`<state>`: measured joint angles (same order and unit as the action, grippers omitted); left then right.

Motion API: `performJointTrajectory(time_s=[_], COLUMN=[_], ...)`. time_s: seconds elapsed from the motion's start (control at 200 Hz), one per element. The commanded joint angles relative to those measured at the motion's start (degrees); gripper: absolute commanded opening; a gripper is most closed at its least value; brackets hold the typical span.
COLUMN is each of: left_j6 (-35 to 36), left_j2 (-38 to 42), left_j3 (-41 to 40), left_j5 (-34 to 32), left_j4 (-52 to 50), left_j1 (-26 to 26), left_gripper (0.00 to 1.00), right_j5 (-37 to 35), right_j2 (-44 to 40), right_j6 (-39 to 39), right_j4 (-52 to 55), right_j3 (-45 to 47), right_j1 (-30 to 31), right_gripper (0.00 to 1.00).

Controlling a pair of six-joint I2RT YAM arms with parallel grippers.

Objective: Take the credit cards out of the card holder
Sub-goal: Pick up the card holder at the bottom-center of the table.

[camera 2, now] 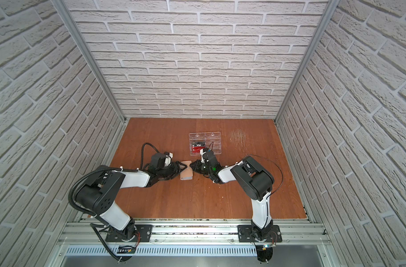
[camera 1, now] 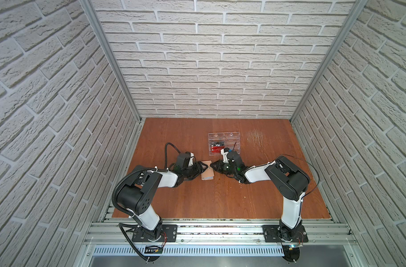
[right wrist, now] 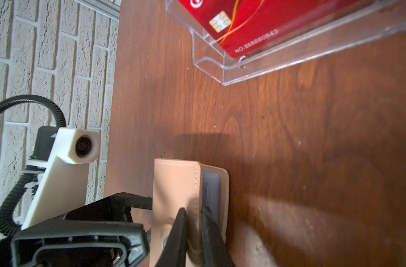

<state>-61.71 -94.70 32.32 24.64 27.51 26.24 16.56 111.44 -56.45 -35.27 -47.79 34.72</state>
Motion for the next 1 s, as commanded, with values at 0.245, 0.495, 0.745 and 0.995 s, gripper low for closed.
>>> performJointTrajectory(time_s=[0.245, 0.495, 0.745, 0.995], left_j6=[-2.0, -3.3, -4.0, -3.9], left_j2=[-2.3, -0.8, 1.4, 2.4], left_j3=[-2.1, -2.2, -3.0, -3.1], left_j5=[-1.5, -4.3, -6.7, -8.1], left_j4=[6.0, 9.8, 13.4, 15.5], left_j1=[1.5, 2.8, 3.4, 4.2], left_gripper=[0.5, 0.4, 0.32, 0.2], right_j5=[-0.8, -1.1, -0.9, -0.9], right_j2=[0.8, 1.2, 1.3, 1.0], right_j6=[-1.9, -2.6, -2.9, -3.3], right_j4=[2.0, 1.6, 2.4, 2.4], right_j3=[2.7, 3.0, 2.7, 3.1], right_j1=[1.2, 1.5, 1.5, 1.5], right_gripper=[0.14, 0.14, 0.15, 0.18])
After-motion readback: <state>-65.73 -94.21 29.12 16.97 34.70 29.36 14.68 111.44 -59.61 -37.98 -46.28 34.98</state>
